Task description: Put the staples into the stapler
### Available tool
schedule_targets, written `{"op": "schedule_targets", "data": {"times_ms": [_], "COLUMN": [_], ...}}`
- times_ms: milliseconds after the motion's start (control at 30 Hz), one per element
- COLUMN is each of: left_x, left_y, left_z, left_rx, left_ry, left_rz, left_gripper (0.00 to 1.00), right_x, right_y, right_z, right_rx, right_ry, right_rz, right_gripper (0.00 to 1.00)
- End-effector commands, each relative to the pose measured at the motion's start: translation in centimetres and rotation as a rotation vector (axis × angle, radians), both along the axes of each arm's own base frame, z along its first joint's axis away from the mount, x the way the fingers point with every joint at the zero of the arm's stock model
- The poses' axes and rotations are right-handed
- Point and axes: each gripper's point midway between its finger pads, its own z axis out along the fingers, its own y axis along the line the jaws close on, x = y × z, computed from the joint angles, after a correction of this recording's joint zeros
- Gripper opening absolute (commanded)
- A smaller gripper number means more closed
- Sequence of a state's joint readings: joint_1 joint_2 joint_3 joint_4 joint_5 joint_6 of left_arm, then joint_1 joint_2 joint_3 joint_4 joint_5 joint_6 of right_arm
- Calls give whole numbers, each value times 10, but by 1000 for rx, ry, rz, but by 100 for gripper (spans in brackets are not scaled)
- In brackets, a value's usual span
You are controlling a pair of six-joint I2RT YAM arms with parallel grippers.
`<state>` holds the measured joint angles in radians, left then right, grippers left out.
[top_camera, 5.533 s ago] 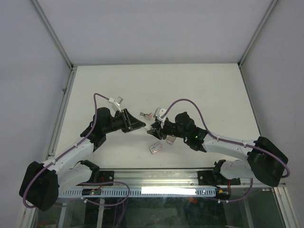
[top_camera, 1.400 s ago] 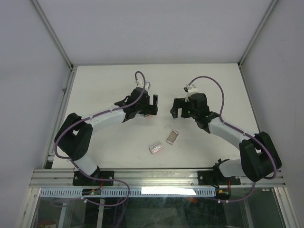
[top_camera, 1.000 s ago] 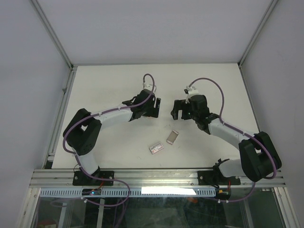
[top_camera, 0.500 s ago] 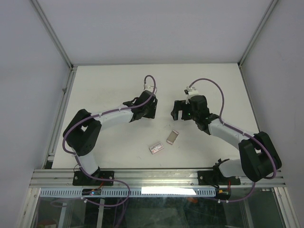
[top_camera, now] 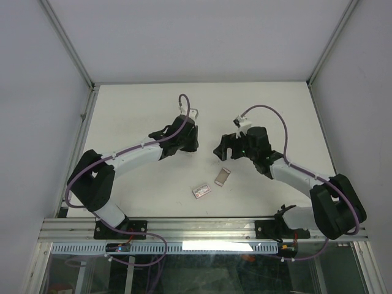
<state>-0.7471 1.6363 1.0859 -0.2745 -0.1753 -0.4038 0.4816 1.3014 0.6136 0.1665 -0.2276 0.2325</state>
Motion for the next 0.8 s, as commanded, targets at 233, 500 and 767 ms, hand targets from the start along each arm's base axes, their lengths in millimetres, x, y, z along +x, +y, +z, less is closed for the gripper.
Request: {"op": "schedule_targets", "data": {"times_ms": [233, 500, 767], "left_x": [-30, -38, -37], "left_y": [-22, -28, -23], "left_z": [25, 2, -9], "left_rx": [-184, -222, -301], "left_ry": [82, 165, 225], "left_rz": [-104, -143, -160], "left_gripper": [0, 0, 0], "right_x": [-39, -50, -48], "right_y": [66, 89, 100], "right_z": [22, -16, -35], "right_rx": [154, 112, 60], "right_ry": [-229, -260, -330], "right_rz": [324, 353, 327], "right_gripper": [87, 80, 77]}}
